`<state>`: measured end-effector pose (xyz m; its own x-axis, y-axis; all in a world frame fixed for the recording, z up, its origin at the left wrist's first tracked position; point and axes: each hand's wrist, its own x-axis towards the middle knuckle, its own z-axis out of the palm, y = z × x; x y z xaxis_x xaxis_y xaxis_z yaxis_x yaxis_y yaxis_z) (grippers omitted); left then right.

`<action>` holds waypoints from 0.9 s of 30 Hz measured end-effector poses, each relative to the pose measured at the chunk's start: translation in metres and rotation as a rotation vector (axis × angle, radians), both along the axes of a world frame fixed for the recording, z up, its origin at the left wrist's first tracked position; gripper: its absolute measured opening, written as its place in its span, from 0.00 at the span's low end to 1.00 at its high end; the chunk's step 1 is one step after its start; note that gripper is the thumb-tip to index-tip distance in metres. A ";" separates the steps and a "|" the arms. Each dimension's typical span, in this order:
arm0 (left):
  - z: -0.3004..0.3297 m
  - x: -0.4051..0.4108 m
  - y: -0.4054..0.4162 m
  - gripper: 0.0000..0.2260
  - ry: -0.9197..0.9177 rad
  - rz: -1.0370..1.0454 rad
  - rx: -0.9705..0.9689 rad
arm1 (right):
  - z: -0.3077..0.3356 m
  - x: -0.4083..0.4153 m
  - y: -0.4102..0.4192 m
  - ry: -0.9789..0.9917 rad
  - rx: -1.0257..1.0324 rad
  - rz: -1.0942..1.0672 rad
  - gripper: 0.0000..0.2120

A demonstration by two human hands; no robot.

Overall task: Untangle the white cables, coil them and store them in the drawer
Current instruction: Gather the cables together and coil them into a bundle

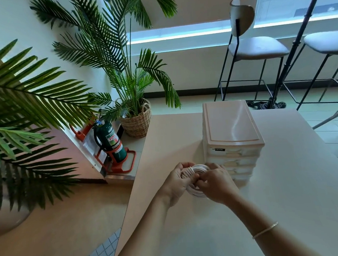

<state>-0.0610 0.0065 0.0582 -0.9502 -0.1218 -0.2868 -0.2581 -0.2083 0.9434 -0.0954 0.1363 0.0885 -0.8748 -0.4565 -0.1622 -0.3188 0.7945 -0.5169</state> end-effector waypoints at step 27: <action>0.019 -0.010 0.011 0.20 -0.047 -0.367 -1.219 | 0.018 -0.022 0.004 -0.278 -0.258 -0.195 0.21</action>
